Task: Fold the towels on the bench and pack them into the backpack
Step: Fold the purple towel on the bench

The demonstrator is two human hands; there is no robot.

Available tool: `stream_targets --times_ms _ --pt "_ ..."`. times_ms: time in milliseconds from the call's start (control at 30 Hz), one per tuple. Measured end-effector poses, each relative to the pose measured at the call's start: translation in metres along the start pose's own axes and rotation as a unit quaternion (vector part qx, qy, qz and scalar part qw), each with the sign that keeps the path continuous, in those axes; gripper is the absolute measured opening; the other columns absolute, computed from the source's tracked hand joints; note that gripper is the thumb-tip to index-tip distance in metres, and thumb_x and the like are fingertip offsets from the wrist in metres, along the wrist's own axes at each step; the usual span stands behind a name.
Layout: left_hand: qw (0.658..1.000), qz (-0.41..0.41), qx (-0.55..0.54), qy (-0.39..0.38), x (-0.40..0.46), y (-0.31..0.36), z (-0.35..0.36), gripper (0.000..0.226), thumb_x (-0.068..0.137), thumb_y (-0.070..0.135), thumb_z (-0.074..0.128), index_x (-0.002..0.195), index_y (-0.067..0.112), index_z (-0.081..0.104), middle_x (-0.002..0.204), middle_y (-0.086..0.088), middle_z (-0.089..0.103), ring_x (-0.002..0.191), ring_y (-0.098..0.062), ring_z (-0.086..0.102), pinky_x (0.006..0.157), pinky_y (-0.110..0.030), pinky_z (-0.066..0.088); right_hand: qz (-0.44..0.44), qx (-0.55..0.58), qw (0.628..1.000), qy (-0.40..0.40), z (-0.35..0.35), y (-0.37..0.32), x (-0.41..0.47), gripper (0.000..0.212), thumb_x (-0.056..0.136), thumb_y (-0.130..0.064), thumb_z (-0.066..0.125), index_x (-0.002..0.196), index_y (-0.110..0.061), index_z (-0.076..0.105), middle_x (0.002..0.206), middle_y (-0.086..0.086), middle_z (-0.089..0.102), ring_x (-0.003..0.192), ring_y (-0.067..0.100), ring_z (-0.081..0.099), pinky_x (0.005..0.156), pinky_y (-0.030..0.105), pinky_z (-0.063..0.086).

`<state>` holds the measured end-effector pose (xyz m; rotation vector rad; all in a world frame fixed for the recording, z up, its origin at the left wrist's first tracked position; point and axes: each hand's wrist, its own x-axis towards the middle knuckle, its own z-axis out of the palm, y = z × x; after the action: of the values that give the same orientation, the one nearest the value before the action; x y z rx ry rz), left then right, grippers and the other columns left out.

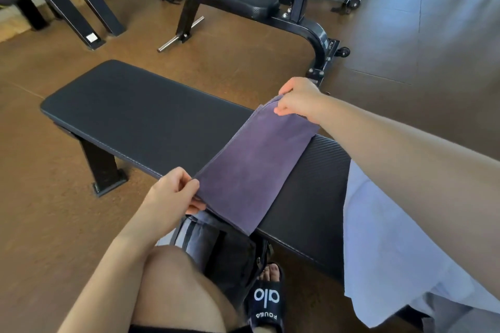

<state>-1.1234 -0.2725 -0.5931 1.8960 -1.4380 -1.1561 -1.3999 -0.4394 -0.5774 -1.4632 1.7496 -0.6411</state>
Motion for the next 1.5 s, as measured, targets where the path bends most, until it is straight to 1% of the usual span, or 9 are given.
stream_targets --times_ms 133,267,400,600,800,967,1267,1400,1500 --pt "0.999 -0.013 0.031 -0.012 0.009 -0.012 0.004 0.016 0.098 0.01 0.052 0.087 -0.001 0.055 0.066 -0.011 0.072 0.059 -0.019 0.071 0.061 -0.034 0.06 -0.05 -0.141 0.987 0.057 0.017 0.009 0.017 0.011 0.087 -0.007 0.057 0.092 -0.008 0.067 0.084 0.011 0.07 0.077 0.027 0.069 0.072 0.034 0.057" --pt "0.997 -0.01 0.077 -0.014 0.013 -0.021 0.004 0.019 0.098 0.013 0.052 0.084 0.0 0.056 0.066 -0.008 0.069 0.053 -0.016 0.067 0.051 -0.023 0.051 -0.069 -0.179 0.98 0.057 0.027 0.018 0.028 0.026 0.093 -0.024 0.057 0.067 -0.02 0.058 0.067 -0.001 0.058 0.072 0.025 0.055 0.056 0.028 0.041" --pt "0.995 -0.016 0.087 -0.035 0.017 -0.027 0.0 0.019 0.098 0.015 0.051 0.083 0.004 0.056 0.063 -0.004 0.067 0.054 -0.017 0.066 0.055 -0.029 0.052 -0.071 -0.186 0.978 0.064 0.035 0.025 0.035 0.027 0.096 -0.032 0.055 0.088 -0.011 0.07 0.084 0.007 0.069 0.083 0.028 0.062 0.075 0.039 0.053" --pt "0.995 -0.017 0.097 -0.027 0.018 -0.029 -0.002 0.022 0.097 0.018 0.051 0.076 0.012 0.055 0.059 -0.002 0.062 0.049 -0.014 0.057 0.059 -0.033 0.05 -0.106 -0.208 0.969 0.08 0.045 0.029 0.04 0.023 0.102 -0.03 0.043 0.096 -0.017 0.061 0.094 -0.001 0.064 0.087 0.023 0.057 0.07 0.031 0.039" --pt "0.994 -0.026 0.104 -0.019 0.018 -0.03 -0.005 0.024 0.095 0.021 0.051 0.072 0.015 0.05 0.056 0.004 0.052 0.048 -0.01 0.043 0.06 -0.034 0.041 -0.131 -0.226 0.96 0.096 0.057 0.029 0.037 0.017 0.106 -0.03 0.039 0.095 -0.02 0.048 0.081 -0.003 0.058 0.073 0.021 0.054 0.06 0.029 0.033" --pt "0.996 -0.018 0.092 -0.001 0.016 -0.028 -0.006 0.026 0.094 0.018 0.051 0.068 0.016 0.048 0.052 0.005 0.052 0.048 -0.011 0.042 0.058 -0.033 0.039 -0.162 -0.253 0.946 0.122 0.062 0.029 0.03 0.014 0.107 -0.023 0.035 0.094 -0.019 0.04 0.075 -0.001 0.053 0.065 0.021 0.048 0.07 0.034 0.032" --pt "0.994 -0.032 0.104 0.0 0.019 -0.031 -0.007 0.025 0.095 0.019 0.05 0.071 0.014 0.051 0.053 0.005 0.055 0.056 -0.017 0.047 0.062 -0.036 0.041 -0.165 -0.283 0.937 0.122 0.071 0.035 0.036 0.014 0.106 -0.025 0.036 0.103 -0.019 0.048 0.091 0.0 0.062 0.074 0.017 0.053 0.086 0.04 0.044" --pt "0.994 -0.024 0.1 0.021 0.019 -0.03 -0.008 0.024 0.095 0.021 0.049 0.073 0.012 0.051 0.054 0.003 0.056 0.055 -0.017 0.047 0.064 -0.037 0.043 -0.166 -0.289 0.933 0.133 0.071 0.036 0.035 0.012 0.107 -0.024 0.034 0.102 -0.019 0.044 0.084 -0.001 0.057 0.071 0.018 0.052 0.086 0.041 0.046" --pt "0.994 -0.025 0.101 0.028 0.02 -0.03 -0.008 0.023 0.095 0.02 0.049 0.073 0.012 0.051 0.053 0.002 0.056 0.056 -0.018 0.047 0.063 -0.037 0.042 -0.159 -0.297 0.934 0.116 0.071 0.035 0.034 0.017 0.106 -0.026 0.036 0.115 -0.017 0.047 0.088 -0.003 0.053 0.075 0.014 0.052 0.087 0.037 0.047"
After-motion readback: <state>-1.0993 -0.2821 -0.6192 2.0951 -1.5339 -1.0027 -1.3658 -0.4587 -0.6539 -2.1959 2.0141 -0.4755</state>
